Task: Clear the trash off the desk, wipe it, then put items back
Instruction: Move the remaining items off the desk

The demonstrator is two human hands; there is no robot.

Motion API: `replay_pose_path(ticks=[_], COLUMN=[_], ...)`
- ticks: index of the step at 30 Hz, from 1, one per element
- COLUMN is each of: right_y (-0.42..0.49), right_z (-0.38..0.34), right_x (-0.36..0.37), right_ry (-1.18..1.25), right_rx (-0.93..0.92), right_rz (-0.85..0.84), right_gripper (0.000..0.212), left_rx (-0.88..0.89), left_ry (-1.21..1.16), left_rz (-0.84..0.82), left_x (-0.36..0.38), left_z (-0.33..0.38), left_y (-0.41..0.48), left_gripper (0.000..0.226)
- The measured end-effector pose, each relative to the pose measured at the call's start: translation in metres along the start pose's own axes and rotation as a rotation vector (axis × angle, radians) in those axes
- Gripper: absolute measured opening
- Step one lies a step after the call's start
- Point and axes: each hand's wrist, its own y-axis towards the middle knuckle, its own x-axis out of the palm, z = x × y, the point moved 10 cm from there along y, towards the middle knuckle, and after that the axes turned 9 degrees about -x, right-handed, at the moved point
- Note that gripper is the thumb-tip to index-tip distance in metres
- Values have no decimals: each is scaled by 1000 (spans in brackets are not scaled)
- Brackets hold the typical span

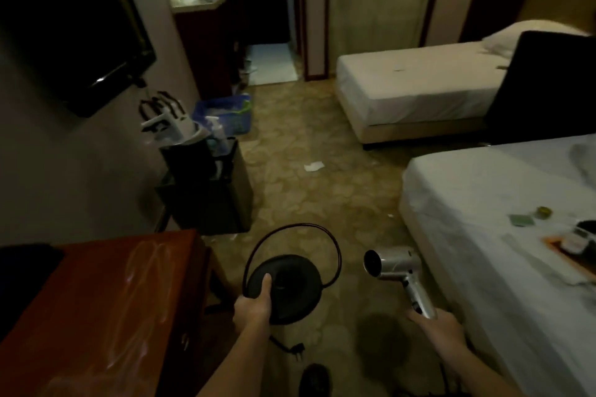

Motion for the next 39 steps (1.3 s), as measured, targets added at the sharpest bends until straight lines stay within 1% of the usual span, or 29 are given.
replay_pose_path(ticks=[2, 6, 10, 13, 16, 20, 22, 24, 25, 27, 28, 30, 32, 34, 35, 37, 39], right_y=[26, 73, 115, 140, 154, 183, 197, 215, 228, 251, 261, 288, 316, 338, 349, 368, 389], right_z=[-4, -30, -43, -34, -31, -8, -2, 5, 9, 17, 14, 8, 6, 1, 2, 2, 2], right_x=[-7, -23, -38, -62, -90, -120, -142, -166, -178, -207, -221, -260, -298, -320, -331, -351, -371], right_ry=[35, 93, 117, 164, 223, 375, 424, 471, 486, 472, 458, 442, 468, 483, 485, 497, 529], right_rx=[36, 74, 121, 198, 264, 337, 386, 424, 434, 487, 506, 467, 443, 441, 445, 463, 468], right_rz=[50, 193, 284, 350, 430, 581, 669, 716, 721, 715, 690, 702, 730, 731, 749, 800, 833], right_gripper=[37, 24, 25, 31, 22, 26, 26, 28, 30, 42, 43, 41, 38, 31, 30, 34, 31], left_rx=[31, 43, 91, 137, 204, 287, 307, 324, 322, 298, 289, 304, 371, 419, 424, 423, 429], left_ry=[88, 267, 295, 397, 485, 599, 657, 757, 786, 775, 751, 721, 718, 703, 704, 727, 770], left_rz=[-25, -155, -319, -407, -481, -568, -598, -584, -561, -546, -556, -590, -611, -607, -604, -607, -631], left_x=[41, 141, 240, 310, 376, 464, 508, 549, 568, 610, 632, 675, 716, 745, 759, 791, 829], left_z=[34, 96, 151, 186, 209, 219, 217, 216, 217, 224, 230, 245, 262, 275, 280, 288, 295], left_y=[18, 43, 50, 40, 18, -16, -34, -50, -55, -66, -76, -104, -133, -151, -154, -160, -170], left_gripper=[80, 74, 73, 73, 74, 65, 68, 72, 75, 81, 83, 83, 79, 75, 73, 75, 79])
